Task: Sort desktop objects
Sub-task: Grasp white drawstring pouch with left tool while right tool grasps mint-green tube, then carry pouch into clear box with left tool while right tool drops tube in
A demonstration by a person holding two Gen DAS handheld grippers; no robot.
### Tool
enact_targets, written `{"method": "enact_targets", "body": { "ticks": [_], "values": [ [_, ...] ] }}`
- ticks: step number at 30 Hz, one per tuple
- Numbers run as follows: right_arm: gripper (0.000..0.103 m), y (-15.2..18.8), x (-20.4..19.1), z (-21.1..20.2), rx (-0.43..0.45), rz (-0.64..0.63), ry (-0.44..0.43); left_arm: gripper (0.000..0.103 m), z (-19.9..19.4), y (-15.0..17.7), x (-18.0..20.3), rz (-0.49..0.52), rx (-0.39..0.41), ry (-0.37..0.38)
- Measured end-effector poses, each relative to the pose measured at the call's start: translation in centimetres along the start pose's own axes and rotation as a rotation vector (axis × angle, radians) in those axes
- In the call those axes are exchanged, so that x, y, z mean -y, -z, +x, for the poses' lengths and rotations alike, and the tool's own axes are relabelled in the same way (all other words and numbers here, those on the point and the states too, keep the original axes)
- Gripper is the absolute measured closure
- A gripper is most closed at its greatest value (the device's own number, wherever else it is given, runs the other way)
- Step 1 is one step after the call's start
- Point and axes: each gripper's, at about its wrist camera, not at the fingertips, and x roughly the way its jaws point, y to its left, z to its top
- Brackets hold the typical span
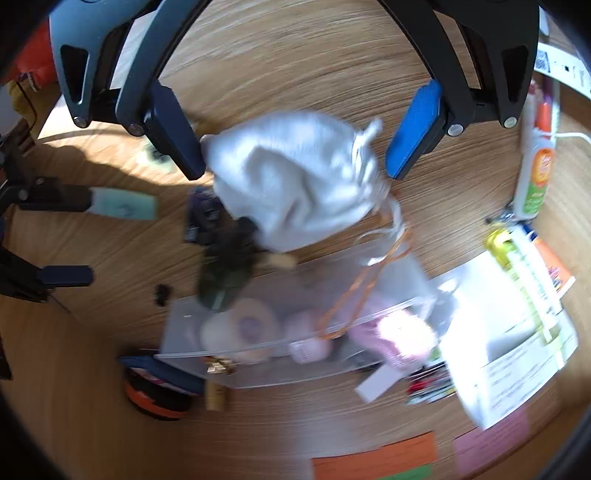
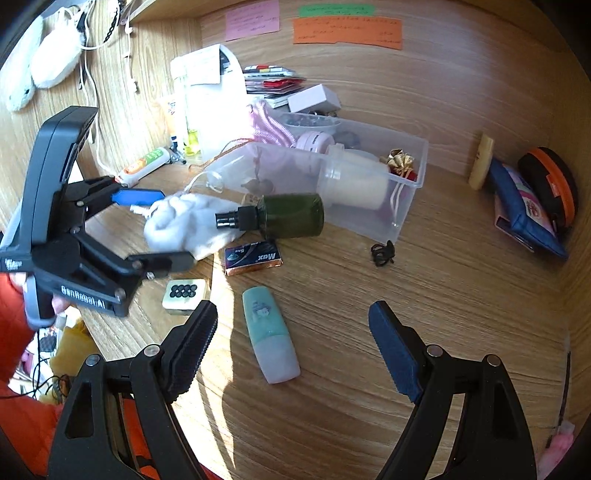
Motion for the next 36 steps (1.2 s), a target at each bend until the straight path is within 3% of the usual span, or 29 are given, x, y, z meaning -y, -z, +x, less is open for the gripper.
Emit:
{"method": "enact_targets", "body": {
  "ticks": [3, 7, 9, 13, 18, 24, 27, 32, 36],
  "values": [
    [0.022, 0.0, -0.3, 0.3, 0.003, -0.015, 0.003, 0.004, 0.1, 0.3, -2.1, -0.047, -0.020, -0.009],
    [0.030, 0.0, -0.9, 0.7, -0.008, -0.052, -0.009, 0.004, 0.7, 0.0, -3.8, -0.107, -0.057, 0.046],
    [0.037, -0.1, -1.2, 1.0, -0.020, -0.070, -0.014, 0.004, 1.0, -0.4, -3.8, -0.103, -0.061, 0.073],
    [0.040, -0.1, -1.3, 1.6, -0.047, -0.086, -0.024, 0.004, 2.2, -1.5, -2.8, -0.045, -0.078, 0.084],
    [0.050, 0.0, -1.0, 2.3, -0.087, -0.087, -0.037, 0.002, 4.8, -2.6, -1.7, 0.003, -0.135, 0.046],
    [0.068, 0.0, -1.0, 3.3, -0.129, -0.088, -0.070, 0.002, 5.7, -3.1, -3.0, -0.061, -0.152, 0.105],
    [0.080, 0.0, -1.3, 3.3, -0.125, -0.103, -0.074, 0.015, 5.4, -2.9, -3.9, -0.087, -0.126, 0.112],
    [0.080, -0.2, -1.3, 3.3, -0.117, -0.097, -0.078, 0.029, 4.7, -2.5, -4.9, -0.135, -0.098, 0.131],
    [0.080, -0.8, -0.8, 2.9, -0.096, -0.065, -0.099, 0.033, 4.2, -2.6, -5.3, -0.171, -0.070, 0.141]
  ]
}}
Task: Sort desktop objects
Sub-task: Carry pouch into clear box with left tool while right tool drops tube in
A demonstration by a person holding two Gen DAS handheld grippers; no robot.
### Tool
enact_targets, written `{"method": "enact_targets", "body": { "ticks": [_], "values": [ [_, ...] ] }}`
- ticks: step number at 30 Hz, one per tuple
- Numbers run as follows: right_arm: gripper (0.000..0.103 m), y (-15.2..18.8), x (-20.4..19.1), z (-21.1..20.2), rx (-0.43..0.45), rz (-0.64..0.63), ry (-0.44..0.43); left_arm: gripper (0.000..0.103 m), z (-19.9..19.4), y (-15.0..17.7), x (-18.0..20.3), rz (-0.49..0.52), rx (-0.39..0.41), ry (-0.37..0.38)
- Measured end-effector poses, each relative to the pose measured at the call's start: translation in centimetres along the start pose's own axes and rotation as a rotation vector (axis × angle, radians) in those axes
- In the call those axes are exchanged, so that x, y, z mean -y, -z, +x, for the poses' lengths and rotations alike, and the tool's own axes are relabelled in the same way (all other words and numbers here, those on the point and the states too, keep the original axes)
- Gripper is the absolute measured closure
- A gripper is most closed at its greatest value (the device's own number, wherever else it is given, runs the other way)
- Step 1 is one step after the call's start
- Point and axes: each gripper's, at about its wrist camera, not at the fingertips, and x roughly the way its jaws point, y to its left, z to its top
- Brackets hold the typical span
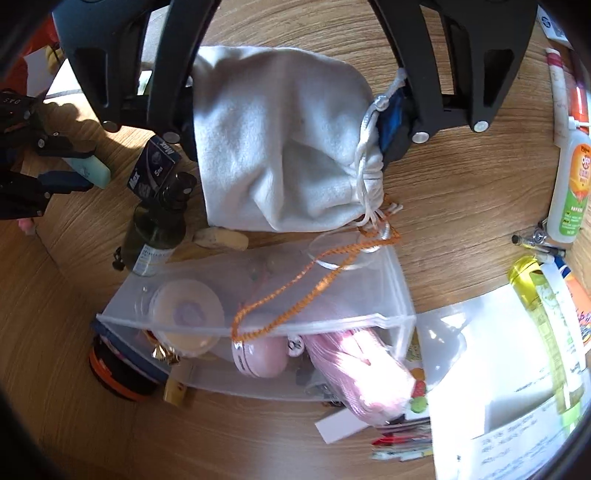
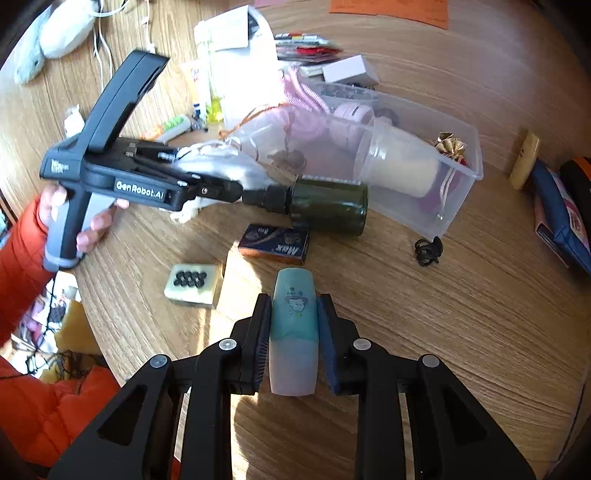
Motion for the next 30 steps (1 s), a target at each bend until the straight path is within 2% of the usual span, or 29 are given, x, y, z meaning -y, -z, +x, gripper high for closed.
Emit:
{"method": "enact_targets", "body": {
  "ticks": [9, 19, 30],
  "values": [
    [0.080, -1.7, 1.0, -1.7, 0.066, 0.062, -0.020, 0.035, -2.2, 0.4, -0.4, -0.058, 0.091, 0.041],
    [0.080, -4.2, 2.4, -3.1, 0.147, 0.099, -0.017, 0.035, -5.6, 0.3, 0.4, -0.068, 0.172, 0.114],
    [0.080, -7.1, 4.8, -4.6, 0.238, 0.156, -0.015, 0.035, -9.1, -2.9, 0.3, -0.073, 0.300, 0.144]
  ]
}}
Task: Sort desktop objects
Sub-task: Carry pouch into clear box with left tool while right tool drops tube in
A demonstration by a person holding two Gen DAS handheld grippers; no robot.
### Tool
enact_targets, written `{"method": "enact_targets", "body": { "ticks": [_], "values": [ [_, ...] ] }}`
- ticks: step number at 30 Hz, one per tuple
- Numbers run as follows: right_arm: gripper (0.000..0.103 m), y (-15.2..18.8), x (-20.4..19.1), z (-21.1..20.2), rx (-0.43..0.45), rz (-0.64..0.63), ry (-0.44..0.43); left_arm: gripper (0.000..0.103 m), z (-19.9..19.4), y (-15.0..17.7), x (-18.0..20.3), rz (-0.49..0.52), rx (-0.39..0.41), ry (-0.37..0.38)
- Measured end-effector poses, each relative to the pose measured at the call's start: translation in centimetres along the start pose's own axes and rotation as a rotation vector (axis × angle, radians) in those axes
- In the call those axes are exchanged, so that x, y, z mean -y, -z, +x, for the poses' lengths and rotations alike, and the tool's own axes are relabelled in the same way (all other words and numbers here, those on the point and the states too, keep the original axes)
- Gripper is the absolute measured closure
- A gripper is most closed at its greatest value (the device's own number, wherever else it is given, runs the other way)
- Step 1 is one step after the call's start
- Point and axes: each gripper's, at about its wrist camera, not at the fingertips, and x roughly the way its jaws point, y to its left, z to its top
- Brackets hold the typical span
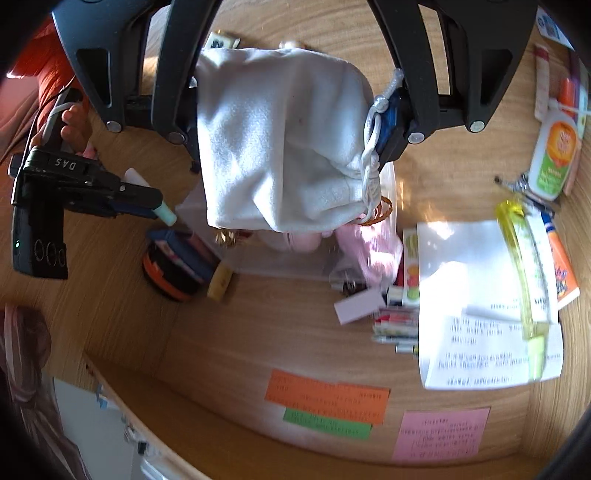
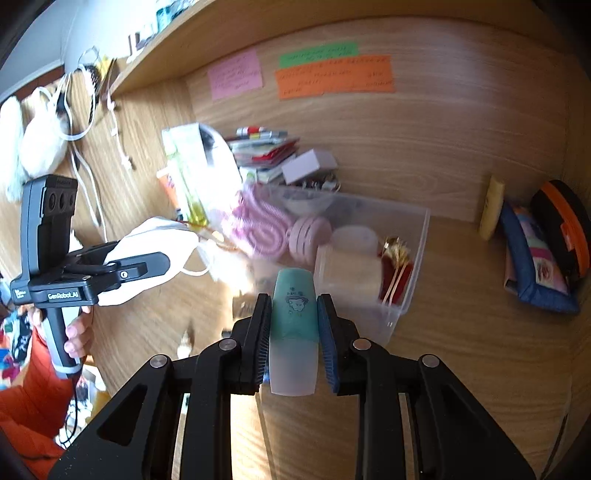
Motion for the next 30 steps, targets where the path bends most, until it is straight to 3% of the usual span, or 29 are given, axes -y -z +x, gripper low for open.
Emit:
{"method": "enact_targets", "body": {
  "ticks": [10, 20, 30],
  "values": [
    [0.080, -2.8, 2.0, 1.5, 0.011, 0.062, -0.007, 0.035, 1.5, -3.7, -0.5, -0.021, 0.030, 0.039],
    [0.080, -6.2, 2.9, 2.7, 0.021, 0.063, 0.012, 0.035, 6.6, -7.3, -1.4, -0.057, -0.001, 0.057],
    [0.080, -8.8, 2.1, 4.1, 0.049, 0.010, 0.020, 0.035, 10.0, -6.5, -3.3, -0.095, -0.060, 0.043]
  ]
}}
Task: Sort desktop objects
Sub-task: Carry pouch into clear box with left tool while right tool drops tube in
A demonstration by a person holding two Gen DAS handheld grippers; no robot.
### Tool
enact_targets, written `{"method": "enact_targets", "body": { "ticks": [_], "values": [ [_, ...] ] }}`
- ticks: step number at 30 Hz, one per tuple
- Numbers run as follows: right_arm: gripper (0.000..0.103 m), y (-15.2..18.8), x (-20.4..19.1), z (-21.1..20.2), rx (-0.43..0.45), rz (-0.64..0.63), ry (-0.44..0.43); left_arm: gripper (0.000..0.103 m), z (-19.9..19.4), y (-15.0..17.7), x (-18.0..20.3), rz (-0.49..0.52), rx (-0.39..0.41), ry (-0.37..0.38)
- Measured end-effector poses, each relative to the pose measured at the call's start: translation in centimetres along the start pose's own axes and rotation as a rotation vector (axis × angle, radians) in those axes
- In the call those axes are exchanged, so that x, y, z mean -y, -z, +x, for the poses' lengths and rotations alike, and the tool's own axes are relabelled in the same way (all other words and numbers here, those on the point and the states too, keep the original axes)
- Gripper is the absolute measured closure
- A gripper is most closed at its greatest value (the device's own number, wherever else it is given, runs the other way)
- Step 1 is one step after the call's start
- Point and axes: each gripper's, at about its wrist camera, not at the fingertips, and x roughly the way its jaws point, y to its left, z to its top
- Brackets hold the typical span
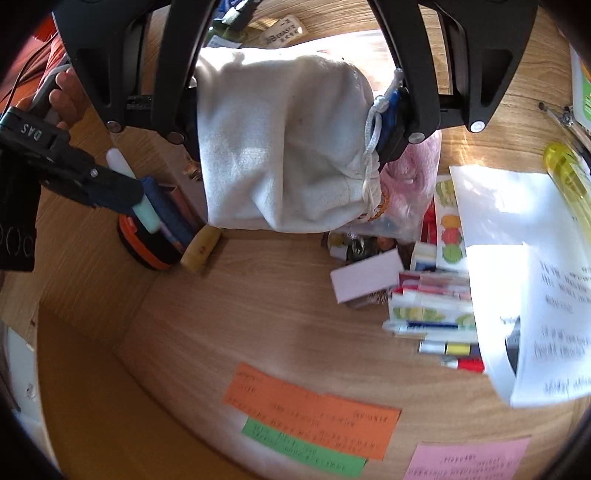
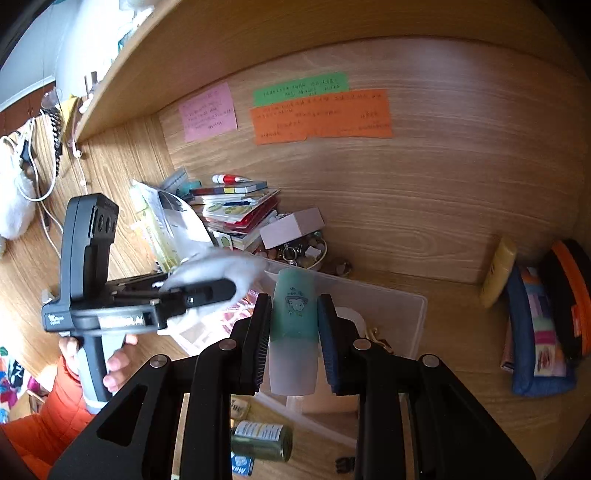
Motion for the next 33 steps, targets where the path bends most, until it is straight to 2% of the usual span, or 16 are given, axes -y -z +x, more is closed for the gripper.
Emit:
{"method": "enact_targets", "body": {
  "ticks": [5, 24, 30, 33],
  "values": [
    [0.080, 1.0, 0.8, 2.6, -0.026, 0.042, 0.047, 0.035, 0.6, 0.5, 0.0, 0.033, -0.017, -0.020],
    [0.080, 3.2, 2.9, 6.4, -0.141, 0.028, 0.162, 0.034, 2.9, 2.6, 2.7, 0.197, -0.060, -0.153],
    [0.080, 3.6, 2.9, 7.3, -0.175, 0.015, 0.166, 0.033, 3.1, 2.7, 3.1, 0.215, -0.069, -0.164],
    [0.080, 3.8, 3.0, 7.6, -0.185, 0.014, 0.175, 0.030, 3.0, 2.7, 3.1, 0.212, -0.073, -0.154]
  ]
}}
